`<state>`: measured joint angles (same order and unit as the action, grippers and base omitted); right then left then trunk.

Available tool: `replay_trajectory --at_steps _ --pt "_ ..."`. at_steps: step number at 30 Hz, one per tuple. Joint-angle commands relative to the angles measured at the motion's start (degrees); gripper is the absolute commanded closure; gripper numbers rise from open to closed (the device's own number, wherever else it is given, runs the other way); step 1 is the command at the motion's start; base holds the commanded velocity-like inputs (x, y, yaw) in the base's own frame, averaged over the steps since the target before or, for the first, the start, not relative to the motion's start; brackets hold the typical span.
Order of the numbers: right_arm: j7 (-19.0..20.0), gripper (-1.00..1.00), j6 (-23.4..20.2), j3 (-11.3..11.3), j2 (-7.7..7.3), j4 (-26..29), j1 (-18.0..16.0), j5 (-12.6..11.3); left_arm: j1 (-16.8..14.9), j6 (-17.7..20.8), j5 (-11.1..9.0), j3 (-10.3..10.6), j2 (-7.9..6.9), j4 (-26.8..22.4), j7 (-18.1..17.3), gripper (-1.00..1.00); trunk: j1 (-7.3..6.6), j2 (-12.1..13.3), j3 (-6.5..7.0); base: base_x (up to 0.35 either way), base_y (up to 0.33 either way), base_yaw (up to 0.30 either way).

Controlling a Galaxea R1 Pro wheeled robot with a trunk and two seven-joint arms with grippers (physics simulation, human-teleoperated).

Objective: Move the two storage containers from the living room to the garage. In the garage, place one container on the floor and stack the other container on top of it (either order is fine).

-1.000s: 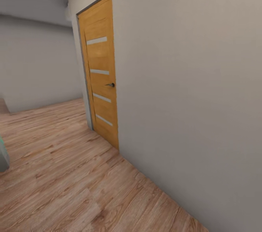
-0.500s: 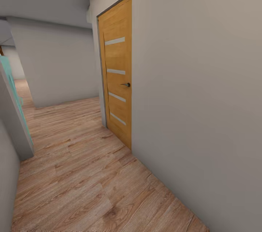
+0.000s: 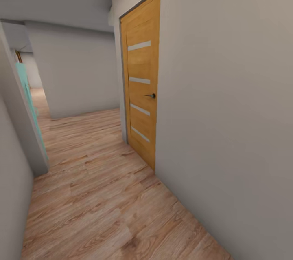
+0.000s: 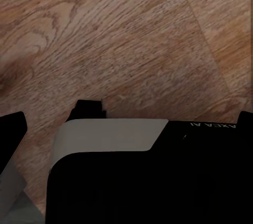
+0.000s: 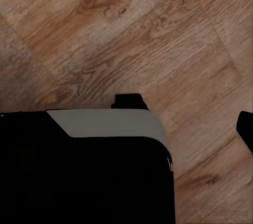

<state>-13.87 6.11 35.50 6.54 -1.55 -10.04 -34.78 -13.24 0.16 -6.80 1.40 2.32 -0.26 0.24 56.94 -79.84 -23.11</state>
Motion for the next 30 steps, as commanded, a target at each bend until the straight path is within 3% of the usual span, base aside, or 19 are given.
replay_trajectory --at_steps 1,14,30 --pt "0.0 -1.0 0.3 0.5 0.05 -0.2 -0.1 -0.5 0.0 0.0 -0.6 0.2 0.02 0.0 0.0 -1.0 0.03 0.0 -0.06 0.319 0.0 0.002" --pt "0.0 -1.0 0.3 0.5 0.06 -0.2 -0.1 -0.5 0.0 0.0 -0.6 0.2 0.05 0.0 0.0 -1.0 0.03 0.0 -0.06 0.313 0.0 0.037" --pt "0.0 -1.0 0.3 0.5 0.08 -0.1 -0.1 -0.5 0.0 0.0 -0.6 0.2 0.05 0.0 0.0 -1.0 0.03 0.0 -0.06 0.025 0.0 0.264"
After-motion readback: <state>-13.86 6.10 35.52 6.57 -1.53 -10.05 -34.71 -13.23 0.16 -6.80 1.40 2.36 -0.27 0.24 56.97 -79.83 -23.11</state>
